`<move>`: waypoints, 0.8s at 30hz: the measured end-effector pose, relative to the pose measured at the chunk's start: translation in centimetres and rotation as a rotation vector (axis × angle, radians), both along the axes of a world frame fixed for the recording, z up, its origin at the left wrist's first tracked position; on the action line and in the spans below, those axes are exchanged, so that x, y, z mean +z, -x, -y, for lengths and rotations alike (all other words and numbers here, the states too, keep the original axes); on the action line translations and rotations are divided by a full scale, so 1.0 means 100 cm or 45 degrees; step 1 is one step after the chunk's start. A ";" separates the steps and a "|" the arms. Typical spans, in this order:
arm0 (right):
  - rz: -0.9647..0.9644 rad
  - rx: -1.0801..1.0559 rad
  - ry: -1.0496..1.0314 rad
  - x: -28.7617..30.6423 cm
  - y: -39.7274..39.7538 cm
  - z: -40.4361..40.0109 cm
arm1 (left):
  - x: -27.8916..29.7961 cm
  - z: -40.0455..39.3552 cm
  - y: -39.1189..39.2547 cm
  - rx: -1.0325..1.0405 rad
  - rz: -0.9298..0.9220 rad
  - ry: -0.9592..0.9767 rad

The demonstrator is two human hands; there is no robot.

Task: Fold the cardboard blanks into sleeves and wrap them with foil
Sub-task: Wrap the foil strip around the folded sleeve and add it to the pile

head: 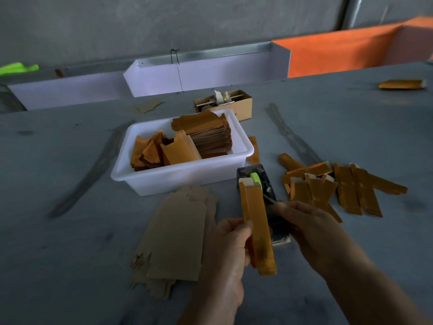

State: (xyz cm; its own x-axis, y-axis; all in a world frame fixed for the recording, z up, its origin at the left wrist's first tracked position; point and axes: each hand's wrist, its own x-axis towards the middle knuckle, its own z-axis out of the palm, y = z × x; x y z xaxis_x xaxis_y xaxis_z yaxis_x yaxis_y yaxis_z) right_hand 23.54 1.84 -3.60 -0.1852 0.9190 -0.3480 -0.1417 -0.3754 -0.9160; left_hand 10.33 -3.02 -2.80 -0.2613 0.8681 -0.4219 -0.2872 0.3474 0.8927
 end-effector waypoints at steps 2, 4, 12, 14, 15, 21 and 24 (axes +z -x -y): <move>0.272 -0.024 -0.174 0.001 0.001 0.005 | 0.000 -0.001 0.000 -0.005 0.020 0.000; 0.655 -0.070 -0.386 0.001 0.003 0.010 | -0.002 -0.001 0.002 -0.016 0.003 0.007; 1.082 -0.178 -0.728 -0.006 0.011 0.029 | -0.001 -0.001 0.005 -0.048 -0.090 -0.116; 1.103 -0.212 -0.759 -0.009 0.013 0.033 | 0.002 -0.004 0.004 -0.090 -0.154 -0.145; 1.101 -0.220 -0.761 -0.011 0.014 0.034 | 0.003 -0.005 0.003 -0.118 -0.188 -0.154; 0.994 -0.300 -0.696 -0.018 0.020 0.037 | 0.003 -0.007 -0.001 -0.211 -0.350 -0.131; 0.972 -0.309 -0.648 -0.021 0.020 0.035 | 0.004 -0.006 -0.003 -0.189 -0.437 -0.137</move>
